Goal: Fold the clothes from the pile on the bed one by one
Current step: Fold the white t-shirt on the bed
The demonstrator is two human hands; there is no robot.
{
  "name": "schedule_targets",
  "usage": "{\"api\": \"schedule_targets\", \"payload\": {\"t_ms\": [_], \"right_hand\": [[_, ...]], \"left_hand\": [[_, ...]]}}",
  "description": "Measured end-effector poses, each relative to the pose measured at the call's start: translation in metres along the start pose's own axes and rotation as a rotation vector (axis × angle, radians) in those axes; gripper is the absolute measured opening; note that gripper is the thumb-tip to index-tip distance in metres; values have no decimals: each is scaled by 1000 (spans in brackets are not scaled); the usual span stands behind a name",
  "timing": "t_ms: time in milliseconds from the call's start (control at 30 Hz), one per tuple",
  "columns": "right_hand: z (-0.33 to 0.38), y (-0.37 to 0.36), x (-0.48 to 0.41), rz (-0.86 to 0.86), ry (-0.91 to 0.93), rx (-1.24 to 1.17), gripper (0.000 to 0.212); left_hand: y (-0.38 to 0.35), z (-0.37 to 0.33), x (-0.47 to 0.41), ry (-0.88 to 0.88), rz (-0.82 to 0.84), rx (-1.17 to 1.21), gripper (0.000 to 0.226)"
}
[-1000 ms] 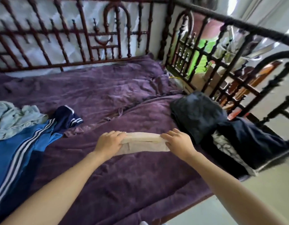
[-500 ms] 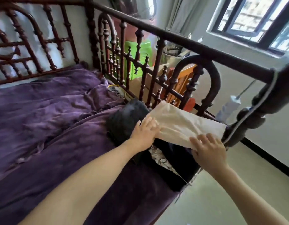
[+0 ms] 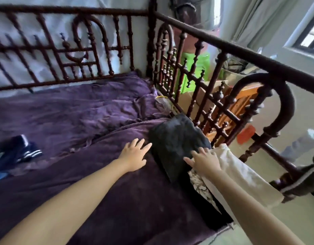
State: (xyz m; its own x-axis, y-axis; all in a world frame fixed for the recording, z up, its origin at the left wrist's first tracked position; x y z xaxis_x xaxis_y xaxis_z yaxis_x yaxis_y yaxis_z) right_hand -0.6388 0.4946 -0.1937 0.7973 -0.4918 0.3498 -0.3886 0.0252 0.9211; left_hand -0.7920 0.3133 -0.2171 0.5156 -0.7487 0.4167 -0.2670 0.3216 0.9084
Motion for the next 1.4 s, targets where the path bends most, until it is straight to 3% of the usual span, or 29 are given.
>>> {"api": "schedule_targets", "payload": {"t_ms": [267,400,533,700,1000,1400], "right_hand": [[264,105,-31,-125,606,120,54],[397,117,19,-244,872,297,50],[488,119,86,-259,1036,308,51],[573,113,148,-283,1121,259,57],[684,94,230,-257,1158,266,59],[826,97,215,-179,1208,289,57]], "left_hand": [[-25,203,204,671,-303,308,62],[-86,250,362,1068,-423,476,47],[-138,269,467,1292,-452,535,47],[-154,302,547,1304,-574,482,49],[-205,360,663,1293,-649,471,48],[-258,458,702,1344,-616,548,47]]}}
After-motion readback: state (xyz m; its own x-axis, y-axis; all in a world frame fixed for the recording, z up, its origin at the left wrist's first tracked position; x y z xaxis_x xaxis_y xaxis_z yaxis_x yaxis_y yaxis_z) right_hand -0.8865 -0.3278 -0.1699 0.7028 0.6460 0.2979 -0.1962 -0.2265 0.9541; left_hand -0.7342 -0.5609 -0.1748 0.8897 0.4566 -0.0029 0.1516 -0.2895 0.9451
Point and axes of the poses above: each hand's wrist, its own x-axis away from the middle knuckle, its own y-axis out of the back of the hand, z = x × y, the point moved 5 cm from there along -x, towards the middle knuckle, and after that the axes turned 10 degrees about z, right-handed, at the moved point
